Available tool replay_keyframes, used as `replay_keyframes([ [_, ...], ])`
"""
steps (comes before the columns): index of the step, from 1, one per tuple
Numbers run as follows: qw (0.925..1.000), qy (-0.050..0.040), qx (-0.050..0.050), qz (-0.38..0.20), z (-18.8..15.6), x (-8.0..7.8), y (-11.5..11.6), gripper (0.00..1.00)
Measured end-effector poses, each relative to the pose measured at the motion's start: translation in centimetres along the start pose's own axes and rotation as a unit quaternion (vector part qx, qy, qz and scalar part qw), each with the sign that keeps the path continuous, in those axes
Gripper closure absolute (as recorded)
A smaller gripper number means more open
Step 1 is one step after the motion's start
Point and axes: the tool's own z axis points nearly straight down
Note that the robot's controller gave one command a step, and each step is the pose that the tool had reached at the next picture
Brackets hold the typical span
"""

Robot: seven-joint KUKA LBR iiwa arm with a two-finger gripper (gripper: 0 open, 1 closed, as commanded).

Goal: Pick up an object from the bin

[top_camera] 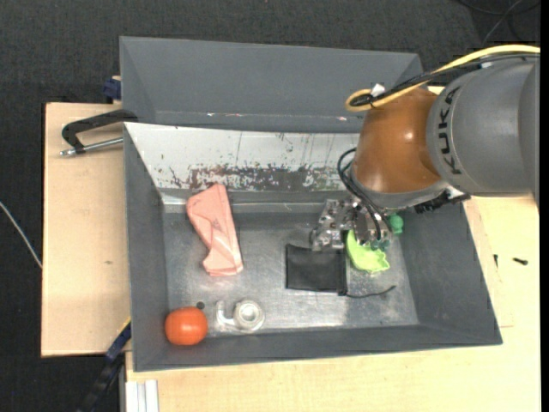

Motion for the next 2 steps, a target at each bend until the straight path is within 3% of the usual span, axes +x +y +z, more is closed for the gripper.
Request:
replay_keyframes([
  [2, 1.0, -0.0038, 0.0, 0.0, -2.13, -0.22, 0.04, 1.0],
])
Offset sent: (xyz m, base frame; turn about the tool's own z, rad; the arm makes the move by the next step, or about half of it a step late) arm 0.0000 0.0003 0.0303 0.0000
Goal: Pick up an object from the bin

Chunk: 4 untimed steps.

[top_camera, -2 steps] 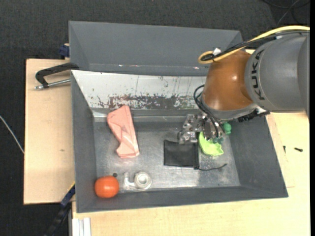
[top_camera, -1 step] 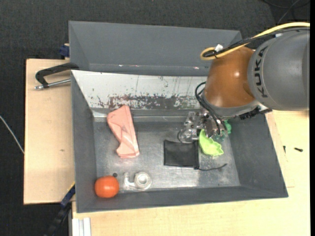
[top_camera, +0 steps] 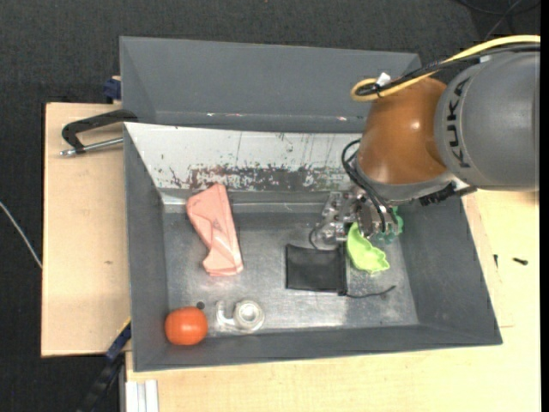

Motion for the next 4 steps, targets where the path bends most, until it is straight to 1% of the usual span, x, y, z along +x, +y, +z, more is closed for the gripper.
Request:
replay_keyframes([
  [1, 1.0, 0.0007, 0.0, 0.0, -0.6, 0.0, 0.0, 1.0],
  [2, 1.0, 0.0033, 0.0, 0.0, -1.5, 0.1, 0.0, 1.0],
  [3, 1.0, 0.0043, 0.0, 0.0, -3.2, 0.1, 0.0, 1.0],
  [4, 1.0, 0.0029, 0.0, 0.0, -5.2, 0.0, 0.1, 1.0],
])
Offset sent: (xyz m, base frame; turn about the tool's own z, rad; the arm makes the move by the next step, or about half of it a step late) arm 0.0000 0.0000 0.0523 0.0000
